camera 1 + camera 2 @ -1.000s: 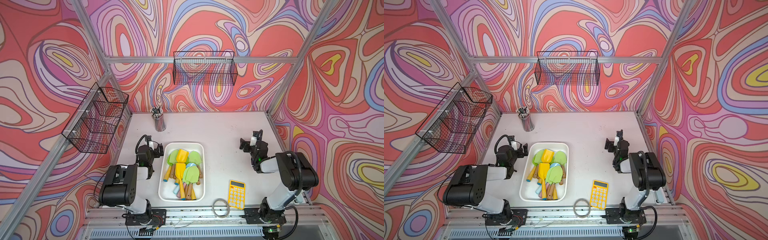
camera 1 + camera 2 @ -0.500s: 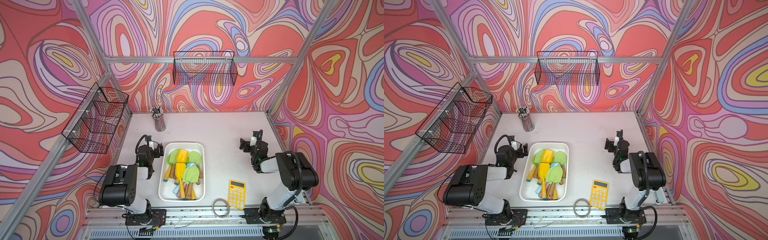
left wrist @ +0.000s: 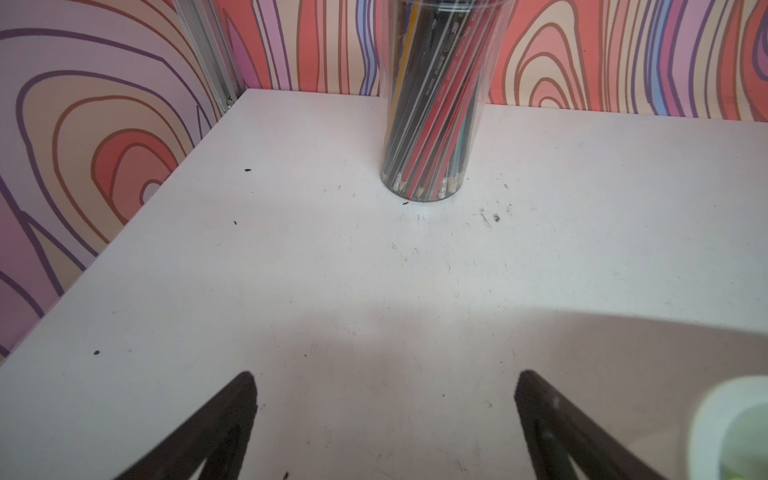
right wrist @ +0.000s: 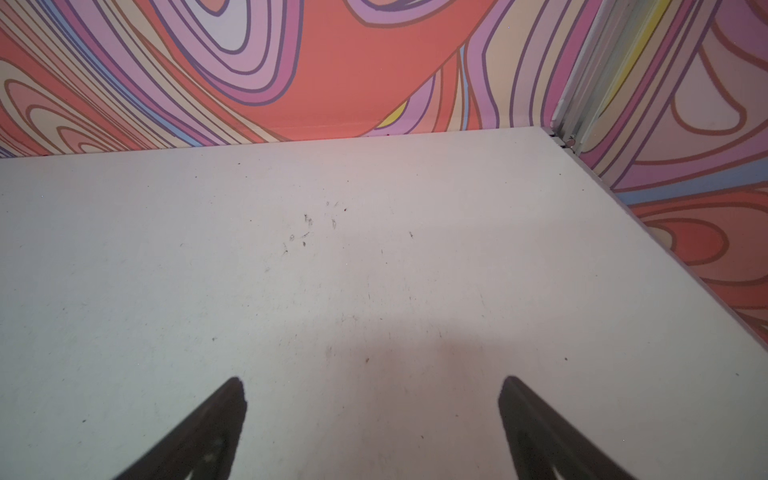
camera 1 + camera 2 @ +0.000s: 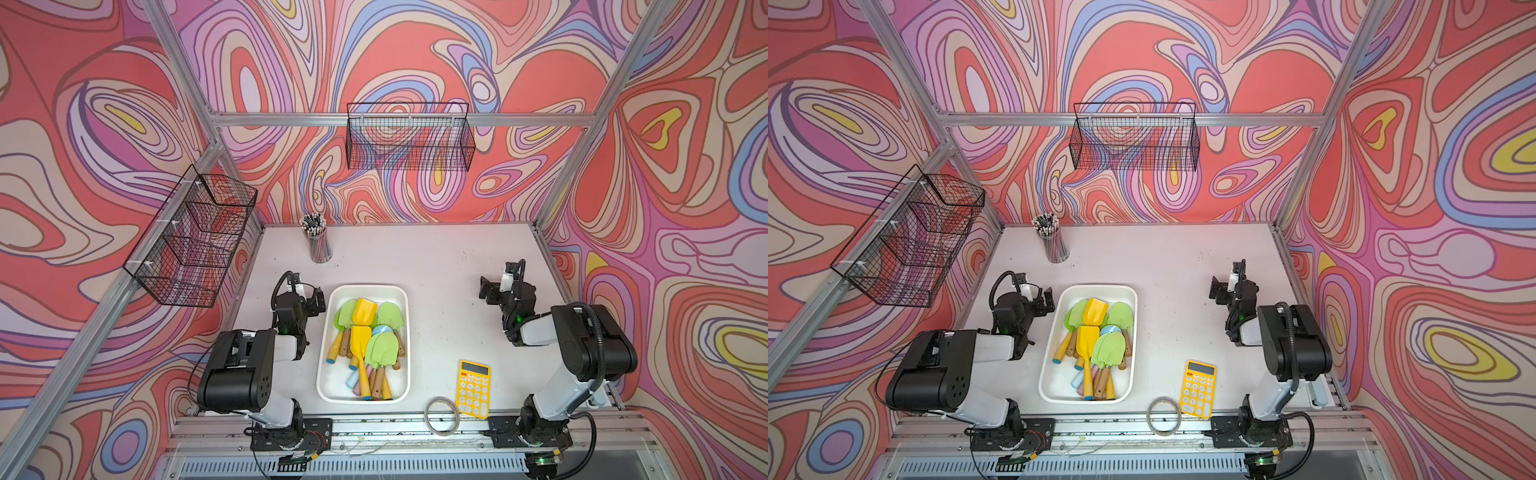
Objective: Take the shovel out of the storage box
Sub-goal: Pick up the shovel from the storage box.
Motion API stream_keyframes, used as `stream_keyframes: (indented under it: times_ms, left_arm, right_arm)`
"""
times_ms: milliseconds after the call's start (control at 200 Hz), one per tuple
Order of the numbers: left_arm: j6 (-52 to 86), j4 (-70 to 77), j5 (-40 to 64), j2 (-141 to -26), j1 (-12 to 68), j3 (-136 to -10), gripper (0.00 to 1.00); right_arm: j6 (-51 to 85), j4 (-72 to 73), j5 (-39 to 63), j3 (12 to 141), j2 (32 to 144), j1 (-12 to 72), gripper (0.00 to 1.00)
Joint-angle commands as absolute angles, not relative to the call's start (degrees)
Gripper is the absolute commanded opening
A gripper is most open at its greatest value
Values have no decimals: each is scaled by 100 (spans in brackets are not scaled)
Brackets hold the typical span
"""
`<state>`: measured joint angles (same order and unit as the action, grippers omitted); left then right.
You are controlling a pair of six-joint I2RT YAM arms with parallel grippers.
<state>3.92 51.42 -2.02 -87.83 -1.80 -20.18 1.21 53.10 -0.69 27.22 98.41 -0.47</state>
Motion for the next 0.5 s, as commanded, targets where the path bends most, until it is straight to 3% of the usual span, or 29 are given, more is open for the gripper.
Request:
stream_keyframes:
  times_ms: [0,210,330,421,496]
  left_arm:
    - [525,5622,-747,-8661,-94,-1783,100]
    - [478,6763,-1299,-8380,41,-1078,100]
    - [680,6055,-1990,-7157,142,-847,100]
    - [844,5040,-3018,-6204,503,-974,100]
    - [1249,4166,-4019,-5486,904,-1097,100]
  right_arm:
    - [154,5400,-20,2734,9872,-79,98]
    - [204,5017,-465,2738,9382,-47,97]
    - [327,3979,-1170,3025,8752,99,97]
    - [1009,2803,-2147,3506,8493,211,98]
    - [2188,505,-3070,4550,8547,238,99]
